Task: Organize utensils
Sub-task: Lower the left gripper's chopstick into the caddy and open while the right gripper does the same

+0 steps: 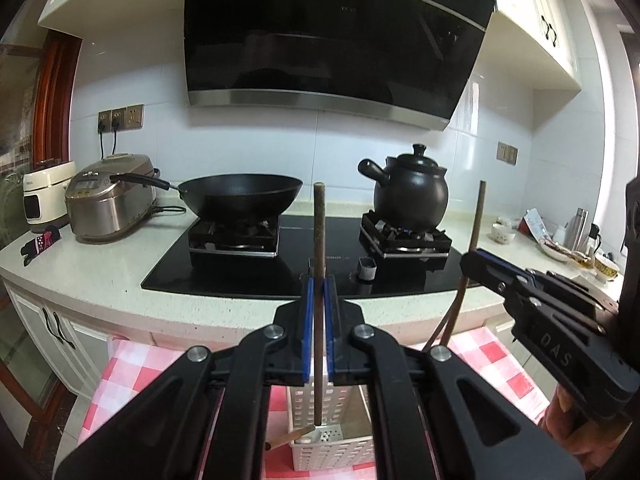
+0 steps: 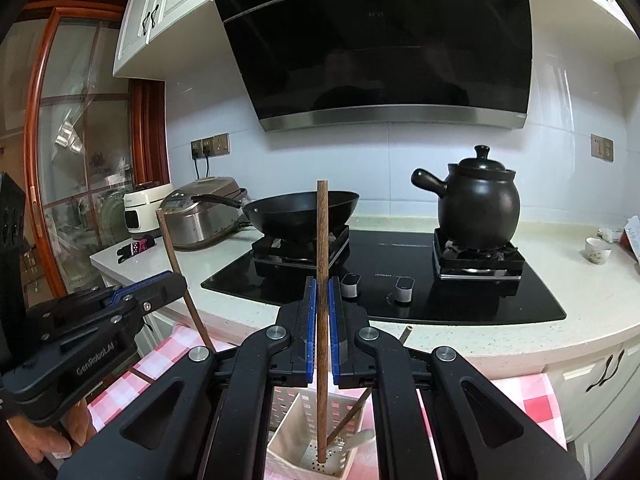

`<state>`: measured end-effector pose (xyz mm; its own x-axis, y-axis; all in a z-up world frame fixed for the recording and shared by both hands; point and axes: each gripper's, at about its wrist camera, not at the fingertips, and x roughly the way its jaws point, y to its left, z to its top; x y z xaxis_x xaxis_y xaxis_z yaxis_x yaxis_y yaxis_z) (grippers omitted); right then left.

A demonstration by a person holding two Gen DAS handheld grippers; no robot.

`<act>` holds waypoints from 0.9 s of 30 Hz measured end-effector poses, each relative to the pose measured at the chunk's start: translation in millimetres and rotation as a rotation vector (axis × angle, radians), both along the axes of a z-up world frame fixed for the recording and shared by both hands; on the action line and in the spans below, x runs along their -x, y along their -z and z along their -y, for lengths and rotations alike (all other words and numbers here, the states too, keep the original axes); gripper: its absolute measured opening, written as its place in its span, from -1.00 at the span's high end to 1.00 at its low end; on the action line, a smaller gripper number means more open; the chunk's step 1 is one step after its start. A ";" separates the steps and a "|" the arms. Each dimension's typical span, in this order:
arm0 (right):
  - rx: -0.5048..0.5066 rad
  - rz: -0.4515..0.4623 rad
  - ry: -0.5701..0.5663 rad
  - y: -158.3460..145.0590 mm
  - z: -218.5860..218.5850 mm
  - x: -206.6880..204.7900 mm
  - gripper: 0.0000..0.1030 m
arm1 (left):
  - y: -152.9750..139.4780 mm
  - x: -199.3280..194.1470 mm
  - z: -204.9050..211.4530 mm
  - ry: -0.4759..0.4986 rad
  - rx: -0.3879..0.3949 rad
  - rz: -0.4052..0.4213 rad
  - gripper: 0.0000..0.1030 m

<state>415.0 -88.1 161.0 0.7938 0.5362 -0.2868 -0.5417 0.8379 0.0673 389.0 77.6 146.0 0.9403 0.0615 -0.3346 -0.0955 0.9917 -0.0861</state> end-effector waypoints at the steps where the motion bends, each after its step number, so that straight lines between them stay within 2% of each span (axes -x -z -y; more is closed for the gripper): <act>1: 0.001 -0.001 -0.001 0.9 -1.1 -1.3 0.89 | 2.3 -1.0 -0.8 0.000 -0.001 -0.006 0.90; 23: 0.011 -0.086 0.008 40.2 -7.6 -39.5 0.84 | 36.1 -24.9 -7.9 -0.030 -0.027 -0.078 0.88; 26: 0.006 -0.091 0.009 39.4 -4.5 -37.2 0.76 | 35.5 -22.2 -9.7 -0.040 -0.028 -0.078 0.69; 27: 0.009 -0.087 0.010 38.3 -3.4 -34.9 0.75 | 34.5 -21.1 -9.8 -0.039 -0.028 -0.076 0.53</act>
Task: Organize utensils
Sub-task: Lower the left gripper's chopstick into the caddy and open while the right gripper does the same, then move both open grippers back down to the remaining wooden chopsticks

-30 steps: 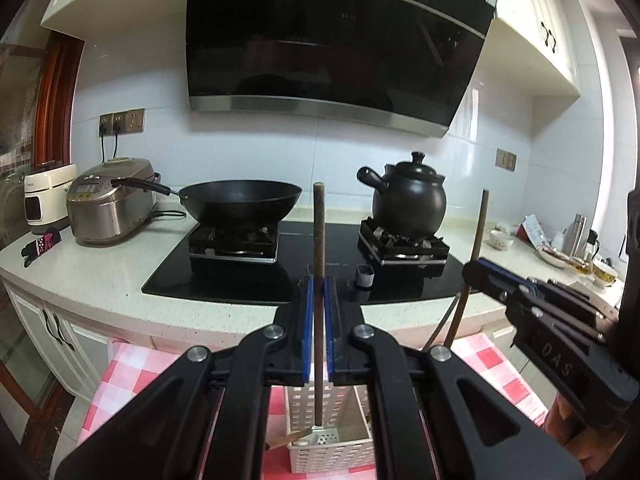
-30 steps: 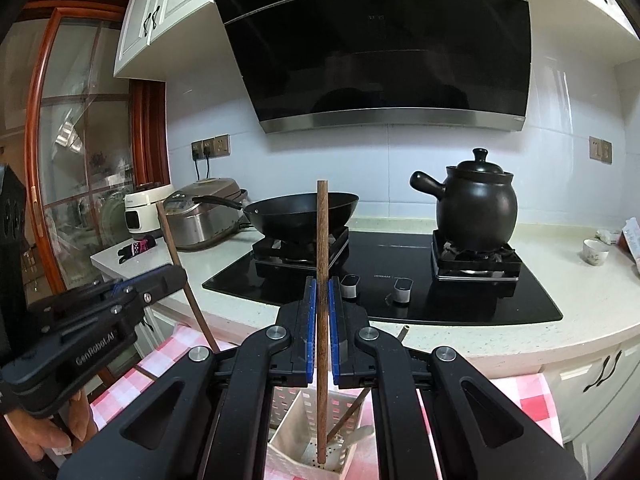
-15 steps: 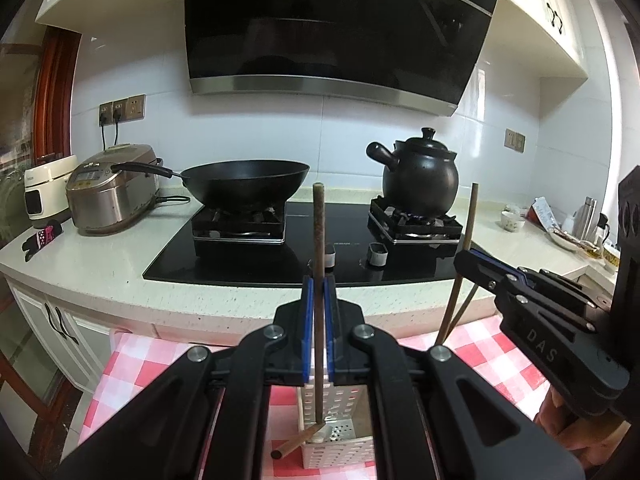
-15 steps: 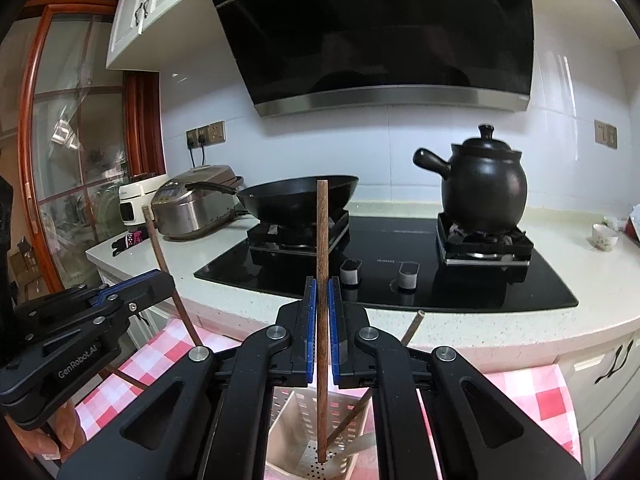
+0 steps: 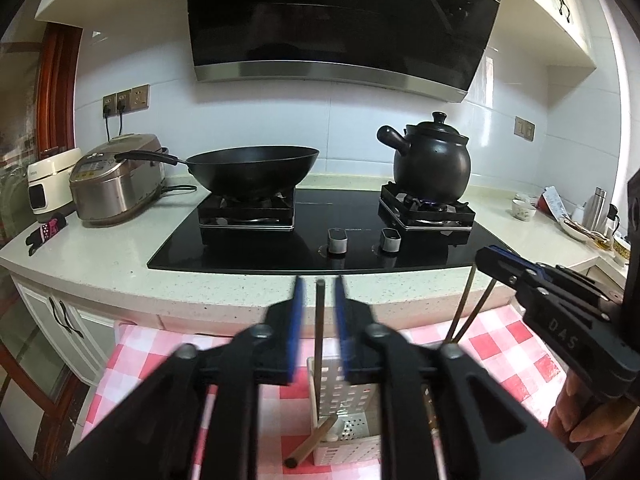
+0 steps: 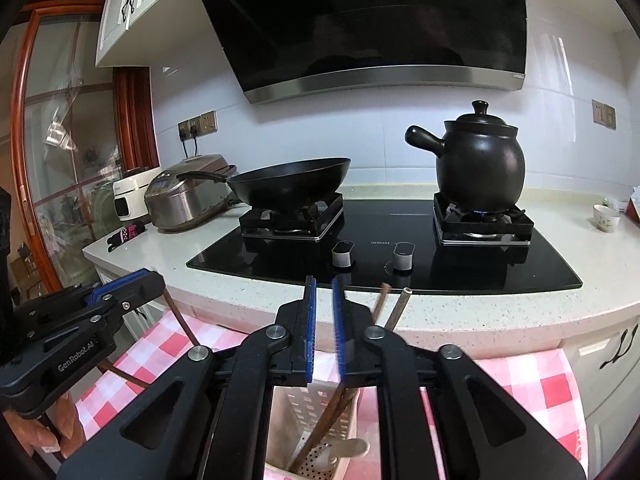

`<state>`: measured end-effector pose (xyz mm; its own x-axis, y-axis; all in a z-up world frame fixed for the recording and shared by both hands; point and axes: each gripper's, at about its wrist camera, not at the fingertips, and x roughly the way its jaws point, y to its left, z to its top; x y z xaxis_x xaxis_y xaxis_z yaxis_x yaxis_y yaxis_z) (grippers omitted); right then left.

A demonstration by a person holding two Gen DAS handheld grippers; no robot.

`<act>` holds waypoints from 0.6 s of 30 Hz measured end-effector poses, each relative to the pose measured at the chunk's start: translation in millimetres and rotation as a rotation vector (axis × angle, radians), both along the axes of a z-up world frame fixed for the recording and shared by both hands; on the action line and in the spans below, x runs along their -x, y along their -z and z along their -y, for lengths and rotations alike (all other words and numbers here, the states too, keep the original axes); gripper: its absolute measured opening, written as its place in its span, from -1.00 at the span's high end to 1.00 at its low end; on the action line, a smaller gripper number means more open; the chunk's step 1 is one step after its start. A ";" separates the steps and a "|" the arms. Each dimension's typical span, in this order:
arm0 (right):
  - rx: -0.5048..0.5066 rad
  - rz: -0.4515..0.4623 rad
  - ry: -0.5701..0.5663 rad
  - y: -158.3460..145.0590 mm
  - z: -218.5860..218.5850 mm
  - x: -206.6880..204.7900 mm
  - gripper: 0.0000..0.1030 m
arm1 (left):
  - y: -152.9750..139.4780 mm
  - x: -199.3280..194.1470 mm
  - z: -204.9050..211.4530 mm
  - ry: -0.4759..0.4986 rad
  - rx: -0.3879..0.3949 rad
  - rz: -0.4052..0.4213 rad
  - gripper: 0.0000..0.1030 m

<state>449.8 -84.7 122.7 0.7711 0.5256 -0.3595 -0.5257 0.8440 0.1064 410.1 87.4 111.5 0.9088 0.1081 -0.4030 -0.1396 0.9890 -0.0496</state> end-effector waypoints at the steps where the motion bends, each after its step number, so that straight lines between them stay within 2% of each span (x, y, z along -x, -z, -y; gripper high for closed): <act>1: 0.001 0.004 -0.003 -1.7 1.0 3.2 0.75 | -1.7 1.9 0.3 0.003 -0.001 0.003 0.46; 5: 0.000 0.023 -0.001 -10.0 8.0 19.6 0.75 | -9.4 13.6 4.5 0.005 -0.009 0.015 0.43; 7: 0.000 0.030 0.001 -14.5 13.7 31.3 0.75 | -12.9 25.1 9.3 0.013 -0.018 0.030 0.27; 11: 0.010 0.052 0.005 -20.5 25.0 57.8 0.72 | -20.0 53.9 18.2 0.011 -0.044 0.058 0.18; 14: 0.007 0.059 0.003 -21.7 36.5 82.4 0.36 | -23.2 81.9 23.7 0.007 -0.055 0.080 -0.06; 16: 0.003 0.067 0.000 -19.8 43.8 100.7 0.35 | -20.6 103.4 29.1 0.008 -0.069 0.089 -0.16; 18: -0.001 0.063 -0.007 -15.5 51.0 118.1 0.35 | -13.2 125.9 34.8 0.009 -0.087 0.087 -0.18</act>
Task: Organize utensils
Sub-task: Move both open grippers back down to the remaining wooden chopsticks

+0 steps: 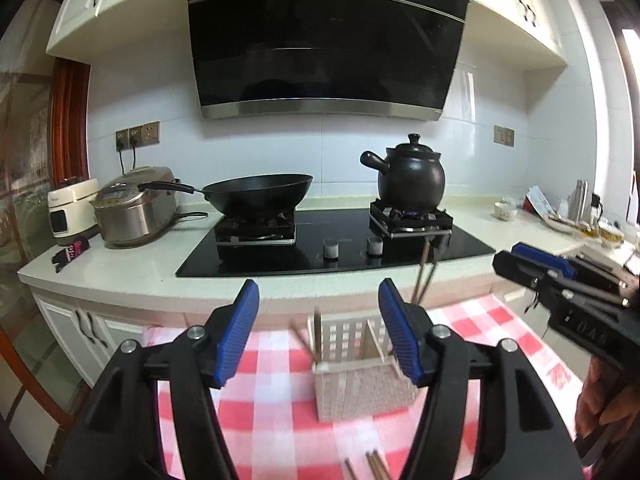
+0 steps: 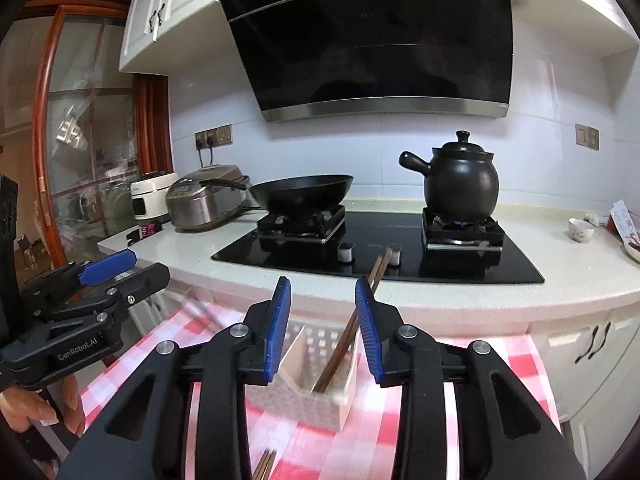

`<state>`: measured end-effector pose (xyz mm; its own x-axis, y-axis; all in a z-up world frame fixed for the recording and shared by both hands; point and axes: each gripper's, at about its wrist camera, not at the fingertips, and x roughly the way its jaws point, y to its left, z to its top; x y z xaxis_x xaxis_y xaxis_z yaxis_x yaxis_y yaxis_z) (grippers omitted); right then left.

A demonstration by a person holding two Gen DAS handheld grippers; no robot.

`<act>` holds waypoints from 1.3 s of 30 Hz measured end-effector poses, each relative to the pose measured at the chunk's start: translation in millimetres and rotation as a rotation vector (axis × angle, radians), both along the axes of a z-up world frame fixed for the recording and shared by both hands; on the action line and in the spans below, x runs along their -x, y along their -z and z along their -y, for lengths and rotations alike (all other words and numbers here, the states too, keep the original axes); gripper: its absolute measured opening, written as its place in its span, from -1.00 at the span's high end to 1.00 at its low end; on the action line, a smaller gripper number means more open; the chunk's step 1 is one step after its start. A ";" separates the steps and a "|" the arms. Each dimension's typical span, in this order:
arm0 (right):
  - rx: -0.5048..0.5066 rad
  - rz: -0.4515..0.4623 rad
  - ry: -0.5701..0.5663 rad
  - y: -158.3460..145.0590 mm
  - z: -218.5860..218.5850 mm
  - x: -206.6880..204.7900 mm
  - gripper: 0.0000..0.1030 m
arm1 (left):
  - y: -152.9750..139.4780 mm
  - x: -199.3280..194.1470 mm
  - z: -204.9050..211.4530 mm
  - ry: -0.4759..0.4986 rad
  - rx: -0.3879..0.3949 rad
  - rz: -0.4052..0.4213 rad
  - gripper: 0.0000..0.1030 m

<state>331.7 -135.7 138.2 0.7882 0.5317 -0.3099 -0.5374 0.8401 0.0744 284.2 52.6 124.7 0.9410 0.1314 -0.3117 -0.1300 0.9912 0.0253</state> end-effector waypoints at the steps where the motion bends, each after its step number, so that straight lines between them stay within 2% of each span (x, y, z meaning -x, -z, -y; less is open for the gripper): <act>1: -0.004 -0.004 -0.004 3.7 4.2 10.9 0.35 | 4.1 9.2 1.3 0.000 -0.002 -0.002 -0.23; 4: 0.000 -0.014 -0.011 17.7 13.9 40.4 0.33 | 22.4 41.0 4.0 -0.002 0.001 -0.015 -0.38; 8: 0.004 -0.061 -0.025 42.9 20.9 70.6 0.13 | 54.5 74.7 4.7 0.001 0.021 -0.060 -0.65; 13: 0.019 -0.142 -0.027 85.5 24.1 95.9 0.13 | 94.7 98.8 -3.7 -0.024 0.076 -0.127 -0.82; 18: 0.039 -0.231 -0.031 122.3 18.7 102.3 0.12 | 135.9 109.1 -17.8 -0.026 0.134 -0.199 -0.90; 20: 0.061 -0.256 -0.032 137.4 14.3 104.2 0.00 | 149.4 107.4 -22.8 -0.025 0.156 -0.239 -0.90; 22: 0.066 -0.299 -0.038 152.2 10.2 103.5 -0.01 | 161.1 105.2 -27.5 -0.021 0.181 -0.269 -0.90; 29: 0.124 -0.383 -0.032 183.2 -5.3 91.4 -0.01 | 177.9 96.3 -34.3 -0.041 0.192 -0.285 -0.90; 30: 0.134 -0.393 -0.032 186.5 -8.1 89.4 0.00 | 179.8 93.9 -35.5 -0.042 0.196 -0.288 -0.90; 35: 0.179 -0.428 -0.035 197.6 -21.2 78.6 0.32 | 189.1 84.7 -40.3 -0.044 0.213 -0.313 -0.90; 39: 0.200 -0.452 -0.043 204.2 -31.5 70.5 0.45 | 195.4 79.5 -45.7 -0.050 0.224 -0.323 -0.90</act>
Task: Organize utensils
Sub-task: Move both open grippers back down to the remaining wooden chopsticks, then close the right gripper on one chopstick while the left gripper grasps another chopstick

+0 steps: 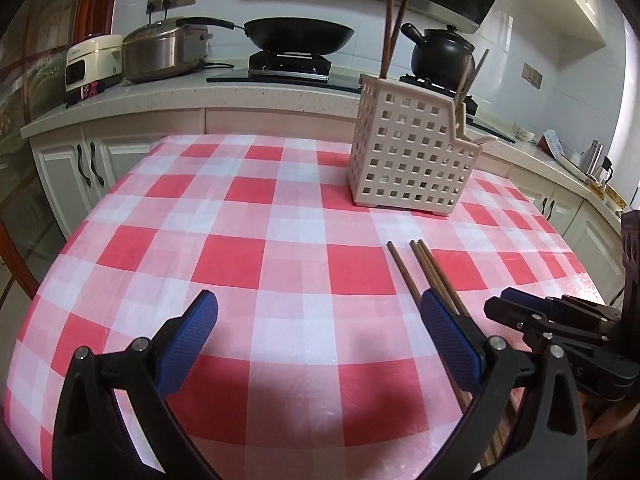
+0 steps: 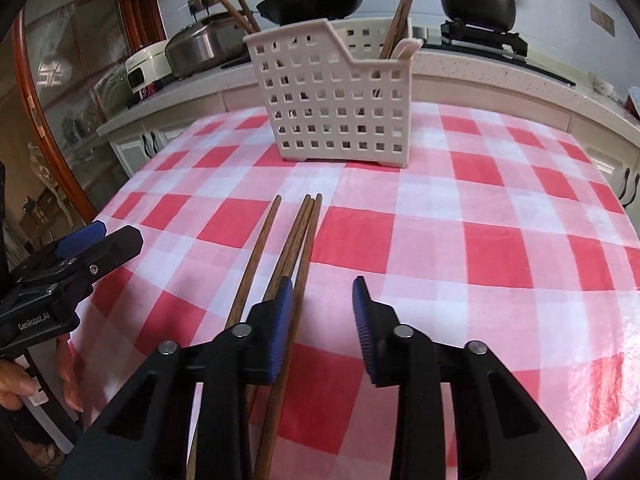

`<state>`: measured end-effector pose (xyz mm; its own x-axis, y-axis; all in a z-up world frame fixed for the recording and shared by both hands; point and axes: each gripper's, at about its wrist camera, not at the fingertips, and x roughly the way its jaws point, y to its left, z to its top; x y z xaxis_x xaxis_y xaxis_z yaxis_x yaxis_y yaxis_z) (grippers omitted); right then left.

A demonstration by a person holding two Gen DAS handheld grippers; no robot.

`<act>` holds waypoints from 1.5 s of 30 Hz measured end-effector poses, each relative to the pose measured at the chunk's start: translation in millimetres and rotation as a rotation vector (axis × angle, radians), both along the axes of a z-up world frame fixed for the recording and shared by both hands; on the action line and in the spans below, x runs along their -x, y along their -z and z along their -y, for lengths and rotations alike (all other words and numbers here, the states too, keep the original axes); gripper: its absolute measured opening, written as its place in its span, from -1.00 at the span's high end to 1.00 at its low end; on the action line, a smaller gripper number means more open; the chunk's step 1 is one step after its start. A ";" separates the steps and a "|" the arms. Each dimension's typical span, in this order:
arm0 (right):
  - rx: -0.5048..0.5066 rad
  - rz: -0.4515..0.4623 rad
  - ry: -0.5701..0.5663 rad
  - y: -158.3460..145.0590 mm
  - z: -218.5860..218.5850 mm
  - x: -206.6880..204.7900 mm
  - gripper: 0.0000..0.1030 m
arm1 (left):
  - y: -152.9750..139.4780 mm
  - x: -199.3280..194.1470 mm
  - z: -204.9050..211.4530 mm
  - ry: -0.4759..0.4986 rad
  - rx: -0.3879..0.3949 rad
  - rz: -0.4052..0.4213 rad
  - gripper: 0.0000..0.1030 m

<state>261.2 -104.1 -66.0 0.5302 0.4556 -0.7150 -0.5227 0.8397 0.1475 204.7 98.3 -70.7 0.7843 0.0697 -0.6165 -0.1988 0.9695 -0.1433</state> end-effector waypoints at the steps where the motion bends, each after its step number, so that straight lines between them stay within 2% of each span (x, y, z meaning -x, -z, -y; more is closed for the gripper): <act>1: 0.005 -0.003 -0.002 0.9 -3.0 -1.7 0.49 | 1.3 -1.6 -2.1 -0.002 0.002 -0.002 -0.90; 10: 0.061 -0.038 -0.017 8.0 -27.5 -19.6 0.70 | 4.9 -6.5 -11.6 -0.019 0.012 -0.007 -0.90; 20: 0.128 -0.039 -0.003 11.6 -42.9 -27.9 0.73 | 8.3 -7.5 -16.7 -0.015 0.034 -0.016 -0.90; 26: 0.181 -0.004 -0.005 12.7 -51.7 -26.2 0.76 | 9.2 -7.2 -14.1 -0.010 0.031 -0.021 -0.90; 31: 0.168 -0.004 -0.011 13.0 -42.4 -24.3 0.87 | 10.2 -9.3 -7.7 -0.001 0.026 -0.033 -0.90; 41: 0.106 -0.011 0.036 8.2 -0.5 -24.8 0.88 | 13.7 -29.3 21.0 0.026 -0.007 -0.099 -0.90; 44: 0.079 -0.009 0.051 4.0 12.8 -25.1 0.88 | 13.6 -38.0 32.5 0.023 -0.022 -0.110 -0.86; 45: 0.074 -0.008 0.052 3.2 15.3 -25.0 0.88 | 13.9 -40.4 34.9 0.022 -0.024 -0.113 -0.79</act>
<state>286.2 -119.5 -69.2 0.5459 0.3732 -0.7502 -0.4770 0.8745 0.0881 245.2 63.4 -84.6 0.7116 0.0689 -0.6991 -0.1905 0.9768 -0.0976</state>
